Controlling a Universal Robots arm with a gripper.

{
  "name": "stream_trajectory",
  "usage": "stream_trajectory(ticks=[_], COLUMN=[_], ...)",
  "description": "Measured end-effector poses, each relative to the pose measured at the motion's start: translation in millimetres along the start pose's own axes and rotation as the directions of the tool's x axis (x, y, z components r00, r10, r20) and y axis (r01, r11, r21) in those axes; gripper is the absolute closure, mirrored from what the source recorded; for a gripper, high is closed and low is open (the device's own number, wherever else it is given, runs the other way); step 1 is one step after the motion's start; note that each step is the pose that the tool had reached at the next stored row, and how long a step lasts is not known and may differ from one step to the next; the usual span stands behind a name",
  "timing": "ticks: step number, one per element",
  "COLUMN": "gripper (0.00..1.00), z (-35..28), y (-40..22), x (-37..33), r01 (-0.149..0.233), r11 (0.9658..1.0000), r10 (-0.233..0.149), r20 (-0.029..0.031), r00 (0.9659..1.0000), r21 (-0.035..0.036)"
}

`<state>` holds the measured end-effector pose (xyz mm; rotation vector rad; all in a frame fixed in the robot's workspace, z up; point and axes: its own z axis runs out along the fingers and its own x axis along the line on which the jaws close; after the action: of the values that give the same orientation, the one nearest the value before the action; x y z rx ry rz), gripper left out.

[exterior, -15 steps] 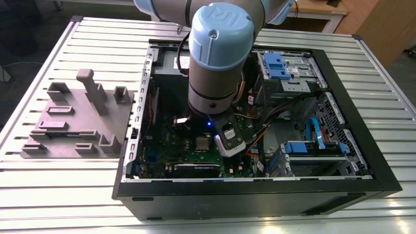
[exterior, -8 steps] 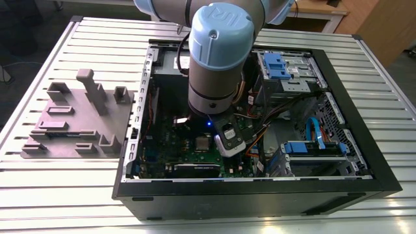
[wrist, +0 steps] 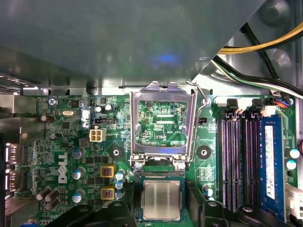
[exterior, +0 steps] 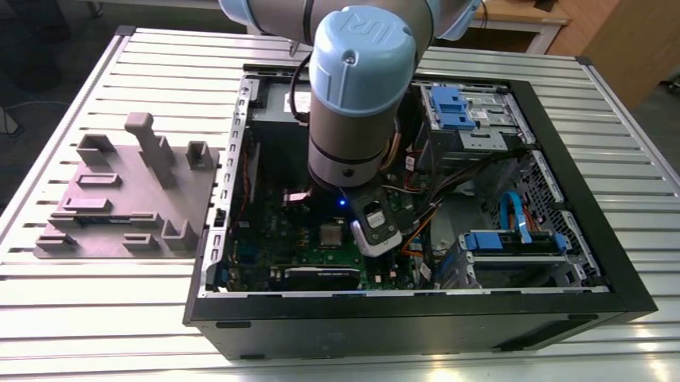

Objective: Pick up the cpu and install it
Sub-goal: 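Place the cpu into insertion slot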

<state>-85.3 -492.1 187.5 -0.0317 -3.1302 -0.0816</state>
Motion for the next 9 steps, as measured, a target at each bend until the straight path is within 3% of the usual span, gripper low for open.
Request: stream_trajectory(ticks=[9], gripper=[0.46], z=[-1.8], y=[0.1], x=[0.0], r01=[0.000], r11=[1.0000], r10=[0.000], r20=[0.0000], r00=[1.0000], r21=[0.0000])
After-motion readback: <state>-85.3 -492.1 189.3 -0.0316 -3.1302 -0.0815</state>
